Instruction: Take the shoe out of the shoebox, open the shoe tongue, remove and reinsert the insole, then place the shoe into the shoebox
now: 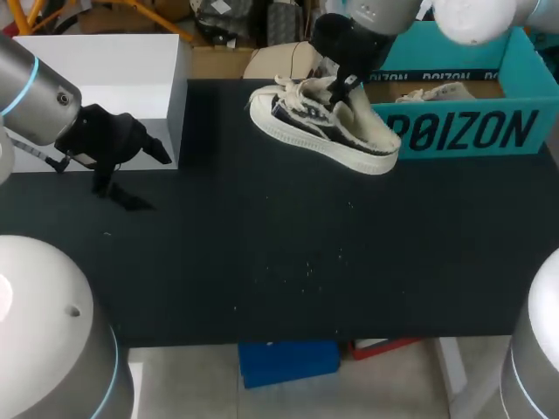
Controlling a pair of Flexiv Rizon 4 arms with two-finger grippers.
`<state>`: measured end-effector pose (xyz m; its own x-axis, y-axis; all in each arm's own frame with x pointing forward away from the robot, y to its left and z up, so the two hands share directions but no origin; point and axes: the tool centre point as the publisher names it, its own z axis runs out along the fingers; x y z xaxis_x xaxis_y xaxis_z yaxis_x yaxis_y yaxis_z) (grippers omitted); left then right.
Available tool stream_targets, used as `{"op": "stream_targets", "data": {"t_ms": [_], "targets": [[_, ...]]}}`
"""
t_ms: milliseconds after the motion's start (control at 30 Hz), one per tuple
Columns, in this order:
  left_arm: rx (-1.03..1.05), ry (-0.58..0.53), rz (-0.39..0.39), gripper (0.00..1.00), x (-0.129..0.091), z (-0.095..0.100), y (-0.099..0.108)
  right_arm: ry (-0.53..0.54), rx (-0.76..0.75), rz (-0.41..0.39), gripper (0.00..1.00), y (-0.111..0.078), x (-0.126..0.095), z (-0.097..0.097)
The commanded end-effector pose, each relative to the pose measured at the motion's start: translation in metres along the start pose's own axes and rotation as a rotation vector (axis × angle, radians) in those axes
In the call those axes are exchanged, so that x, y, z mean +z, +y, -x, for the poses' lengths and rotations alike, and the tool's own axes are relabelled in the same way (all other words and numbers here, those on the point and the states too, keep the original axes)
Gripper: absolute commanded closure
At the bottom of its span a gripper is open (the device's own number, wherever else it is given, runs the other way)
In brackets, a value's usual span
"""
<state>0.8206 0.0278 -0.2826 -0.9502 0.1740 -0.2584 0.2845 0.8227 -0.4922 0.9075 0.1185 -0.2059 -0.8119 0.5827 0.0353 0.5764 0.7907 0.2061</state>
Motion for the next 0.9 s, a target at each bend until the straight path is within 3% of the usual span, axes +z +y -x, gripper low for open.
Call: {"op": "stream_targets", "data": {"t_ms": [33,600,700,900], "targets": [[0.0,-0.001,0.003,0.0,0.001,-0.001,0.0,-0.16,-0.572,-0.247,1.0,0.005,-0.045,-0.002],[0.0,-0.001,0.003,0.0,0.001,-0.001,0.0,-0.16,-0.572,-0.247,1.0,0.005,-0.045,-0.002],[0.0,-0.001,0.003,0.0,0.001,-0.001,0.0,-0.157,-0.557,-0.272,1.0,-0.001,-0.036,0.022],[0.0,-0.001,0.003,0.0,0.001,-0.001,0.0,-0.174,-0.605,-0.282,1.0,-0.011,-0.043,0.098]]}}
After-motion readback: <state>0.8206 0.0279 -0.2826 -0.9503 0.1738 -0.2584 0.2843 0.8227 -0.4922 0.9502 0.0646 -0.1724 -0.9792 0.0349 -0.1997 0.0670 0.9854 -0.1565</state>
